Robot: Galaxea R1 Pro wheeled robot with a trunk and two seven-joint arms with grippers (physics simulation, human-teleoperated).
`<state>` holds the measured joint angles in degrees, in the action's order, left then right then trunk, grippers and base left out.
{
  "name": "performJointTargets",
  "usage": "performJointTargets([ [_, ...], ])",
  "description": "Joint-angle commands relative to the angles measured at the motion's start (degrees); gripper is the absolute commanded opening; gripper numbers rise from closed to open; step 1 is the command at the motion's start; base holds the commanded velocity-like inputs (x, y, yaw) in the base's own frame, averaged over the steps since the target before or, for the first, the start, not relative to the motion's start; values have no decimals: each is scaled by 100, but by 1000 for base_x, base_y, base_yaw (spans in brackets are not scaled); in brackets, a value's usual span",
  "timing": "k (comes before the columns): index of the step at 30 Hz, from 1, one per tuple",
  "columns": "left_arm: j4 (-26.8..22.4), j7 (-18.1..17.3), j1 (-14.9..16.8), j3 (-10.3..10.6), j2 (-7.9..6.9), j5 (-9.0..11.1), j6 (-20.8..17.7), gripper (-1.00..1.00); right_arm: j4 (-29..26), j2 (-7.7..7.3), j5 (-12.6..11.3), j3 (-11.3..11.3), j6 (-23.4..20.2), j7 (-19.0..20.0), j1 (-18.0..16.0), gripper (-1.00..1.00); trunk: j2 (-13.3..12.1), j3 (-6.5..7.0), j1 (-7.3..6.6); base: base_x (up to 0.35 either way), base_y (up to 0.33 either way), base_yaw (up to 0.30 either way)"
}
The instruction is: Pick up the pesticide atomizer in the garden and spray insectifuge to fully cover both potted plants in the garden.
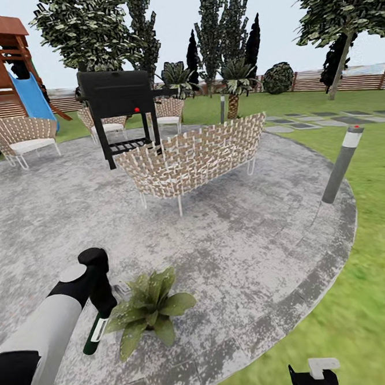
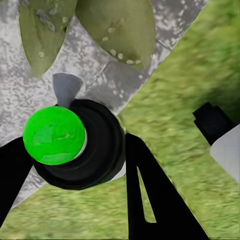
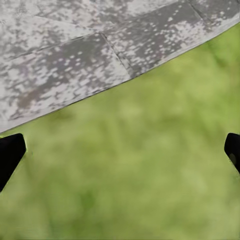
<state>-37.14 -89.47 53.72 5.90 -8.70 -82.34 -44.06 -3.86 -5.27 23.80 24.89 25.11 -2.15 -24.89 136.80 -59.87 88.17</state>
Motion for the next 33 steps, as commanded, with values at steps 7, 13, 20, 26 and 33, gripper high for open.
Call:
performJointTargets([
  [7, 49, -53, -36, 25, -26, -206, -58, -100, 8, 0, 61, 32, 20, -23, -6, 100, 2, -5, -1, 0, 0, 276],
  [13, -5, -53, -106, 24, -19, -220, -73, -100, 8, 0, 58, 26, 20, -23, -1, 100, 2, -5, -1, 58, -17, 278],
  [20, -12, -53, -116, 24, -20, -213, -123, -100, 8, 0, 60, 25, 20, -23, -5, 100, 2, -5, -1, 143, -196, 261],
  [26, -12, -53, -116, 19, -17, -214, -136, -100, 8, 0, 59, 26, 20, -23, -6, 100, 2, -5, -1, -115, -258, 34],
  [33, -12, -53, -108, -10, -33, -213, -138, -100, 8, 0, 58, 25, 20, -23, -6, 100, 2, -5, -1, -199, -234, 156],
])
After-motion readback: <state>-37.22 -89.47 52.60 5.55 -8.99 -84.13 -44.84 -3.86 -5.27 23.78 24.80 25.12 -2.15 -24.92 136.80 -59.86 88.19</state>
